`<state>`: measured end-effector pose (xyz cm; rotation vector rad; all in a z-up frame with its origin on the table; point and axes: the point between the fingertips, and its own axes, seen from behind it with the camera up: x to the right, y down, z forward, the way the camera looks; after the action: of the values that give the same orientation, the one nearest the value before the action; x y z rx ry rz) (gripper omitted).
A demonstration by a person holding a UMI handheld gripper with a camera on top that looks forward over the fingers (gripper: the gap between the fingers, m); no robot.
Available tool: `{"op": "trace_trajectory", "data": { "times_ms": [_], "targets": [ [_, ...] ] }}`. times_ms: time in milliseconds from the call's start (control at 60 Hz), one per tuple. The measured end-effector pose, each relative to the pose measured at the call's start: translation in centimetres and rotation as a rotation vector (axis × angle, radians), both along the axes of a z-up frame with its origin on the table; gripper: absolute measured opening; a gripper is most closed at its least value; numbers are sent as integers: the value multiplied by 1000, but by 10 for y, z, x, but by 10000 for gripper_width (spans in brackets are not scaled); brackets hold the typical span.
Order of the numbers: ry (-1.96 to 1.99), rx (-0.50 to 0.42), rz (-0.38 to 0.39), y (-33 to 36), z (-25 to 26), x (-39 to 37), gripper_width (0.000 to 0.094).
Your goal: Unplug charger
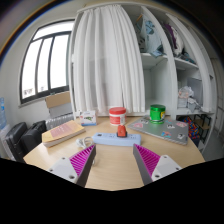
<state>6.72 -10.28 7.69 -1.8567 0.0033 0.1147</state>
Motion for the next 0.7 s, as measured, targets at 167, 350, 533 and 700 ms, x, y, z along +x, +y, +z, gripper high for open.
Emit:
{"op": "trace_trajectory", "data": {
  "times_ms": [167, 350, 533, 700],
  "targets": [
    [-41, 1, -16, 130, -11, -9, 765],
    [-50, -33, -94, 198, -26, 5, 732],
    [-63, -55, -108, 214, -32, 7, 375],
    [-65, -24, -89, 213, -26, 4, 122]
  ]
}}
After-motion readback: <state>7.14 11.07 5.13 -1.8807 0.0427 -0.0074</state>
